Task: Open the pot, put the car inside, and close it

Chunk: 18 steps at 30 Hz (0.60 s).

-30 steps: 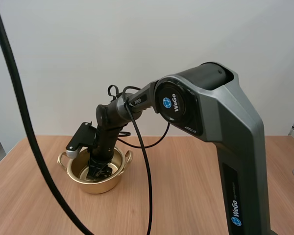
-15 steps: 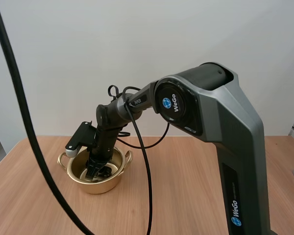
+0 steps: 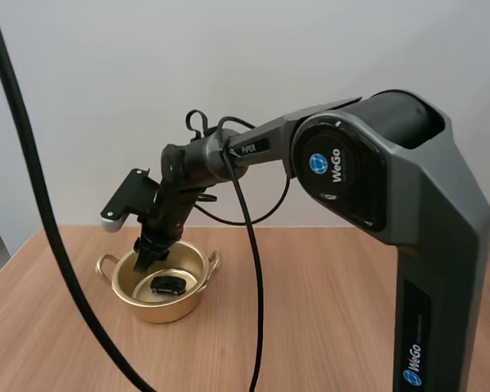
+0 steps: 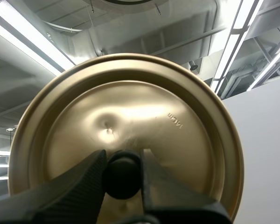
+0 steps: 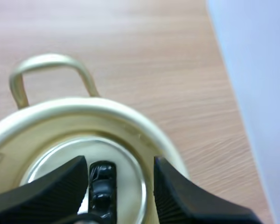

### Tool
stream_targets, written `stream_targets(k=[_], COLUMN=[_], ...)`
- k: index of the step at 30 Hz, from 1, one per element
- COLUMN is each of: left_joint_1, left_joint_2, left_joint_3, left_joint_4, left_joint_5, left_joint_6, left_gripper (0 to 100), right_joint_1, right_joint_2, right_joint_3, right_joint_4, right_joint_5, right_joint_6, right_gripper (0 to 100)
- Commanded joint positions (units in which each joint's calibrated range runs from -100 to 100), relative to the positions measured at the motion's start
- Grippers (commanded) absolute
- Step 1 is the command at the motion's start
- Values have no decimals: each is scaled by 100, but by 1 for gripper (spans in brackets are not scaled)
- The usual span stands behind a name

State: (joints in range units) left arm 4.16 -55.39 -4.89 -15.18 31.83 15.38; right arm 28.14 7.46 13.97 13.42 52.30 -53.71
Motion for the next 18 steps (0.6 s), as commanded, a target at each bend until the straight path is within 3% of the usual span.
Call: stream_targets(k=[1, 6, 13, 18], left_joint_1=[0, 0, 0, 0], left_joint_2=[4, 4, 4, 4], left_joint_3=[3, 3, 3, 3], left_joint_4=[-3, -3, -3, -3], left_joint_5=[10, 154, 240, 240], left_joint_6=[6, 5, 5, 5], left_gripper=[0, 0, 0, 0], right_joint_1=[-13, -43, -54, -121], right_joint_2=[-342, -1019, -1696, -2135], right_joint_3=[-72, -321, -370, -370], right_joint_4=[-14, -537, -1838, -2976], right_joint_5=[-49, -178, -205, -346], right_joint_6=[28, 460, 1299, 2341], right_gripper=[75, 99, 100, 100])
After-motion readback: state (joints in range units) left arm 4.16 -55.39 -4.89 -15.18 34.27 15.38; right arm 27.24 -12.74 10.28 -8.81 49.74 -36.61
